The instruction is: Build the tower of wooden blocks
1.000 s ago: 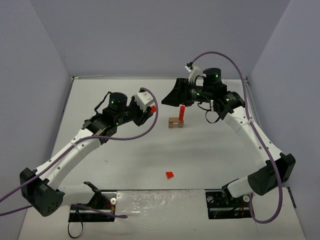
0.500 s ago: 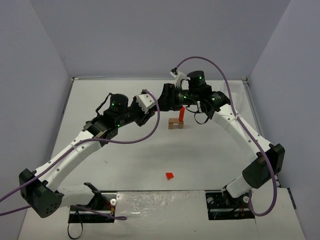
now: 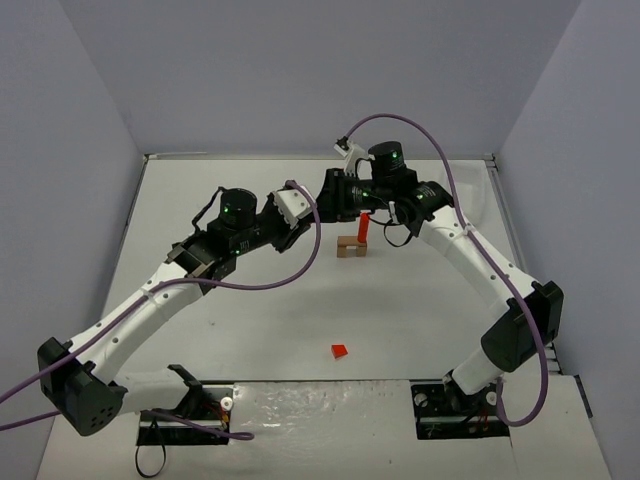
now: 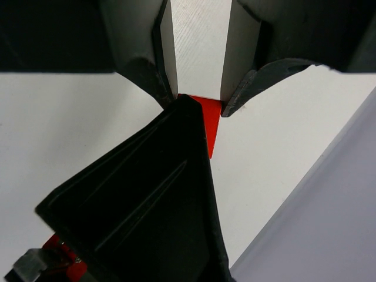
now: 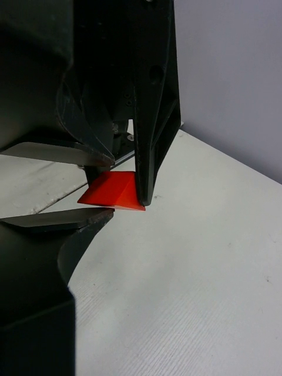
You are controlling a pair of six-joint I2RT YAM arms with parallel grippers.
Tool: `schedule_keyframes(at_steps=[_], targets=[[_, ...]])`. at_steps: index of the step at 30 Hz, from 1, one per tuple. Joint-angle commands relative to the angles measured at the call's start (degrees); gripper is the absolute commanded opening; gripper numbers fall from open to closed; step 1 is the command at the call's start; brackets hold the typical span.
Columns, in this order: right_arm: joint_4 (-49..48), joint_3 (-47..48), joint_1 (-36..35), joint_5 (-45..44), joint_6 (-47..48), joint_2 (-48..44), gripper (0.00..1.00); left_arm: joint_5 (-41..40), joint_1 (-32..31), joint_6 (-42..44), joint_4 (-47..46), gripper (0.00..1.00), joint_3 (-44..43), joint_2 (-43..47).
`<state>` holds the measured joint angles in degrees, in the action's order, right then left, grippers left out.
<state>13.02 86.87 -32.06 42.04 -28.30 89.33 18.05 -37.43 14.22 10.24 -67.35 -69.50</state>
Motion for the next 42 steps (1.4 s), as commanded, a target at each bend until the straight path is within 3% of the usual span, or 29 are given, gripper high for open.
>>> schedule_keyframes(at_steps=[1,8,10,17,25,32,37,42], targets=[[-2.1,1.5,-0.8,1.7,1.3,0.8,0.30,1.3,-0.2,0.9,-6.9,0.00,-0.3,2.8],[-2.1,1.5,-1.3,1.7,3.2,1.6,0.08,1.3,-0.3,1.1,-6.7,0.03,0.9,2.8],[-2.0,1.3,-1.3,0.8,4.2,1.2,0.01,0.5,-0.3,0.6,-6.5,0.13,1.8,2.9],[-1.9,0.2,-2.7,-4.3,10.7,0.6,0.00,-6.6,-0.2,-4.0,-5.4,0.59,7.2,6.4],[-1.9,-2.7,-7.1,-10.7,22.3,3.0,0.00,-14.7,4.4,-17.0,1.6,0.63,14.6,15.9],[-1.8,-6.1,-18.2,-28.0,41.2,9.0,0.00,-19.0,12.8,-26.7,12.6,0.67,16.5,25.3],[-2.0,-7.7,-23.3,-38.7,50.9,13.8,0.00,-19.8,15.2,-28.8,16.7,0.67,16.2,27.0],[-3.5,-8.4,-26.5,-40.2,53.6,18.8,0.00,-22.0,16.2,-28.4,19.3,0.68,17.2,30.5]])
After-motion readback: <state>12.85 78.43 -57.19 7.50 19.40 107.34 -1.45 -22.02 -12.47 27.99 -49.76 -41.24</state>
